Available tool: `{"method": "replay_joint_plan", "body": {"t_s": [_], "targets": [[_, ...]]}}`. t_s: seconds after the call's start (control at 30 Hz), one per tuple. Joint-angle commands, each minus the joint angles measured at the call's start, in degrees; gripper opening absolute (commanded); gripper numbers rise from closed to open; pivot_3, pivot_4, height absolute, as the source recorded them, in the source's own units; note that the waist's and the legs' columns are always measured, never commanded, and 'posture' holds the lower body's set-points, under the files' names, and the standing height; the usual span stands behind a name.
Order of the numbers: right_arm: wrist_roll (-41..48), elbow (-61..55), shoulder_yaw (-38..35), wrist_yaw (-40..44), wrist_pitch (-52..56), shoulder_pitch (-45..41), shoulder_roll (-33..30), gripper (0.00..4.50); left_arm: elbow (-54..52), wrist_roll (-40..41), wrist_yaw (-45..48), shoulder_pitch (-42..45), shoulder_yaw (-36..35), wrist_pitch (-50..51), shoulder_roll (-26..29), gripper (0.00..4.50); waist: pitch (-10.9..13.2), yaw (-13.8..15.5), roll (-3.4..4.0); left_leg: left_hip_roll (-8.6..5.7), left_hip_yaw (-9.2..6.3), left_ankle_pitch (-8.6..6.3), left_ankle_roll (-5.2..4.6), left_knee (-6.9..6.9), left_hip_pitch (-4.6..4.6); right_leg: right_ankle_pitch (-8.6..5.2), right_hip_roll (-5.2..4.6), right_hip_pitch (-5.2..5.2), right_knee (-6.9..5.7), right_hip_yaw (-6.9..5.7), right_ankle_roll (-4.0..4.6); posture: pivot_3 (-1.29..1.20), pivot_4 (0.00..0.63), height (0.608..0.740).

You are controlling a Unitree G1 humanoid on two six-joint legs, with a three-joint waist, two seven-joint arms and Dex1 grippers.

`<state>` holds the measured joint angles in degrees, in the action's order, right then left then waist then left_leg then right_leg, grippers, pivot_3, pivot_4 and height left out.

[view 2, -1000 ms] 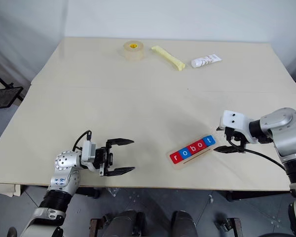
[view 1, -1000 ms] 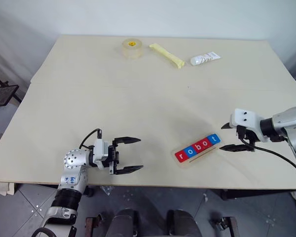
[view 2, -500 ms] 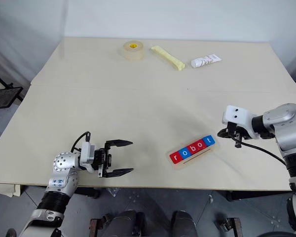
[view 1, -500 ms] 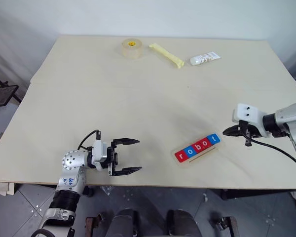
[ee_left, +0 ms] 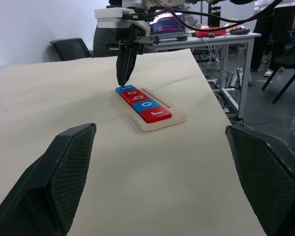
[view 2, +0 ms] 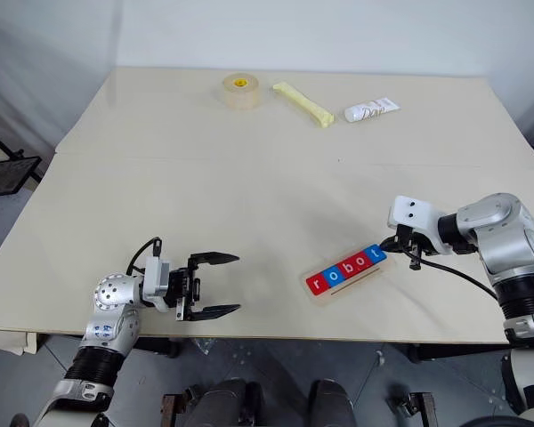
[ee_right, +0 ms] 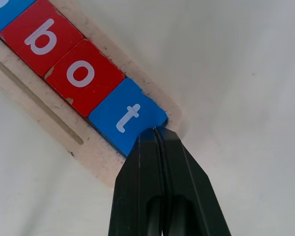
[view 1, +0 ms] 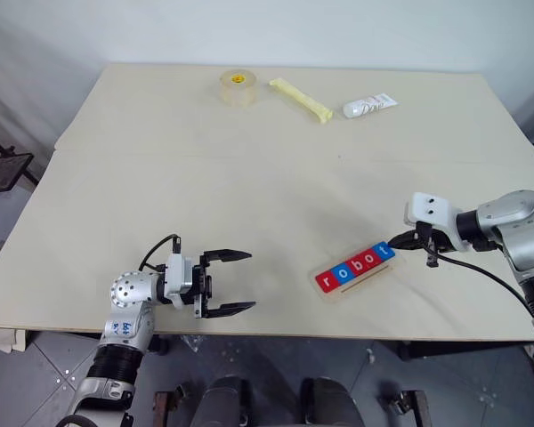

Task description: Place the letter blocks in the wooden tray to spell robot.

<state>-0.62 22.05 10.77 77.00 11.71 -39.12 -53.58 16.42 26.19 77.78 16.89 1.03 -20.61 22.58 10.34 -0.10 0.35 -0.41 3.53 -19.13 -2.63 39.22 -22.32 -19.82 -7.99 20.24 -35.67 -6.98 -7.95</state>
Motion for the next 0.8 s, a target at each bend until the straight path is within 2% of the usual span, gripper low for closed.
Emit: {"method": "replay_joint_plan", "body": {"t_s": [0.03, 0.43, 0.8], "targets": [[-0.20, 1.89, -1.02, -1.56, -1.70, -2.06, 1.08, 0.03, -1.97, 0.11, -0.04, -0.85, -0.04, -0.02, 0.32, 4.50, 0.00, -0.03, 0.00, 0.00, 0.00, 0.00, 0.00, 0.00, 0.00, 0.00, 0.00, 0.00, 0.00, 0.00, 0.00, 0.00, 0.150, 0.740], [-2.17, 10.23, 0.40, -4.10, -5.54, -6.29, 6.48, 0.03, -2.55, 0.14, -0.39, -1.22, -0.09, 0.04, 0.47, 4.50, 0.00, -0.02, 0.00, 0.00, -0.02, 0.00, 0.00, 0.00, -0.01, 0.00, 0.00, 0.01, -0.04, -0.02, 0.00, 0.00, 0.150, 0.740], [-2.31, 8.51, 0.14, -2.10, -5.19, -3.81, 5.15, 0.03, -3.22, 0.09, -1.08, -1.82, -0.19, 0.34, 0.67, 4.50, 0.00, -0.03, 0.01, 0.00, -0.03, 0.00, 0.00, 0.00, 0.00, 0.00, 0.00, 0.01, -0.07, -0.02, 0.00, 0.00, 0.150, 0.740]]}}
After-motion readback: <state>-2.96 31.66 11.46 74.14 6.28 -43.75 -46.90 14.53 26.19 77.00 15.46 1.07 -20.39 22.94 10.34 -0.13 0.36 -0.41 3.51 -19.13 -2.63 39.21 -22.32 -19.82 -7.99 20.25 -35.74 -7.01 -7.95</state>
